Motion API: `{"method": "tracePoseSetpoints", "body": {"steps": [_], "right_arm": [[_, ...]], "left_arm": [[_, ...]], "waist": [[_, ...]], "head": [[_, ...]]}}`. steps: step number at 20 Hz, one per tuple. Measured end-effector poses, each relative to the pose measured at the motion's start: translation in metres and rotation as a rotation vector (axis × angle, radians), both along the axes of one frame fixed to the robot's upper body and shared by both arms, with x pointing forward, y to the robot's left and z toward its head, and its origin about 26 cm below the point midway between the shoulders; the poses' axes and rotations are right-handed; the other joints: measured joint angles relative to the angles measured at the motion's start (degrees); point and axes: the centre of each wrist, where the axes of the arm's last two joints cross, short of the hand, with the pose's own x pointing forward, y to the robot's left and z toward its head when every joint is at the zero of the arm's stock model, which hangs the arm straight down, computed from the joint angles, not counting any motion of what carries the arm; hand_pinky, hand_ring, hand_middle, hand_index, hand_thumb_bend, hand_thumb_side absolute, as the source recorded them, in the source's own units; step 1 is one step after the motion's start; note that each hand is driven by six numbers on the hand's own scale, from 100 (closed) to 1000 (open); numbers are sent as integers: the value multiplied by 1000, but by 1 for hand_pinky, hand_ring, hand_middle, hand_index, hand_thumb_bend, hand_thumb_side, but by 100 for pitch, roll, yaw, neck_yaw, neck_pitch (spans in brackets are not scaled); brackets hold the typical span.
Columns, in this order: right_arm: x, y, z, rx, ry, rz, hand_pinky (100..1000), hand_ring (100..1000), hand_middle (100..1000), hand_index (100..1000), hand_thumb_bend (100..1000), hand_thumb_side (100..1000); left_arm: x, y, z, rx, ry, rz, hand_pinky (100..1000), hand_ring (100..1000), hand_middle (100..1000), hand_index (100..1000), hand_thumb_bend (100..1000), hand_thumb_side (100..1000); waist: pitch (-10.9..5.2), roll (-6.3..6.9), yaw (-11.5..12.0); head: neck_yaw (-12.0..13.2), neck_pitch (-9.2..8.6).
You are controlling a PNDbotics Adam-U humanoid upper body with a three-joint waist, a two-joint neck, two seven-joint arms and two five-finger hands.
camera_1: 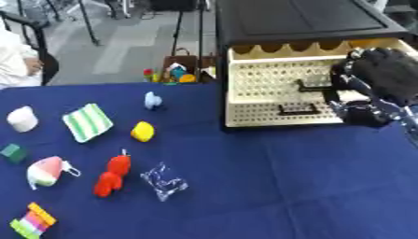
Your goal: Pick up objects from table and place into drawer.
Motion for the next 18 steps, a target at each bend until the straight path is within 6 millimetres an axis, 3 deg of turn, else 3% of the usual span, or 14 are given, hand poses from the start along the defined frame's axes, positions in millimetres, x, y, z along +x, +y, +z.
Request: {"method": "tracePoseSetpoints", "body": {"steps": [18], "right_arm": [[-15,1,-2,-22,-9,16,100,100,100,381,137,153]], "left_arm": [[0,0,0,0,0,0,615,782,735,891,100,911]], "waist": [[-8,6,-10]], "head": [[7,-21]]}}
